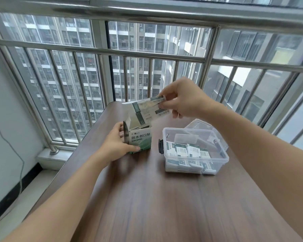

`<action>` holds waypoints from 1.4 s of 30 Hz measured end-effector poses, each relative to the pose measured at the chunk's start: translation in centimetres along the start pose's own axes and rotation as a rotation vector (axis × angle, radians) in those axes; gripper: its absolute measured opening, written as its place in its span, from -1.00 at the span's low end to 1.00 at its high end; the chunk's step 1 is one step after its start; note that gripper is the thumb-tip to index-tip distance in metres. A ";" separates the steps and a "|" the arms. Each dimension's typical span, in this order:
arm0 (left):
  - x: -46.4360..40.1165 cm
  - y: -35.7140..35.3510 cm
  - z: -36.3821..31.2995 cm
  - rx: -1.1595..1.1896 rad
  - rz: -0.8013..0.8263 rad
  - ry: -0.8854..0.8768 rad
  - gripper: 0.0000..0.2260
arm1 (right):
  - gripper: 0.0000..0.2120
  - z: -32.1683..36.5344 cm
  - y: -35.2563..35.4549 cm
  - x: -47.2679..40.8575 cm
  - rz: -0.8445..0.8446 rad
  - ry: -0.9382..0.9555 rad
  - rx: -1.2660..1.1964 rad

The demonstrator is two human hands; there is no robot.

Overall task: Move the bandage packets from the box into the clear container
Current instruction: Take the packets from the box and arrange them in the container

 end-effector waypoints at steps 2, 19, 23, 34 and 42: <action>1.0 0.9 -1.0 -0.036 -0.058 -0.006 -0.07 | -0.80 -0.9 1.0 0.6 0.012 -0.063 -0.150; 10.1 -13.3 -11.8 0.554 0.760 0.251 -0.29 | -0.81 -0.7 1.2 7.2 0.350 0.017 0.236; 8.9 -14.9 -11.9 0.605 0.564 0.256 -0.48 | -0.69 -2.1 1.7 7.7 0.236 -0.014 0.154; 6.6 -17.7 -13.5 0.583 0.342 0.231 -0.56 | -0.67 -3.7 3.9 8.9 0.038 -0.029 0.053; 5.2 -17.7 -14.2 0.374 0.234 0.100 -0.55 | -0.69 -4.8 5.5 9.5 -0.014 -0.010 0.013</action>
Point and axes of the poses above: each hand's wrist, its own x-axis away from the middle knuckle, its own y-axis out of the back of the hand, z = x × y, the point moved 10 cm from there along -x, towards the middle knuckle, and after that the axes turned 5 degrees about z, right-handed, at the moved point
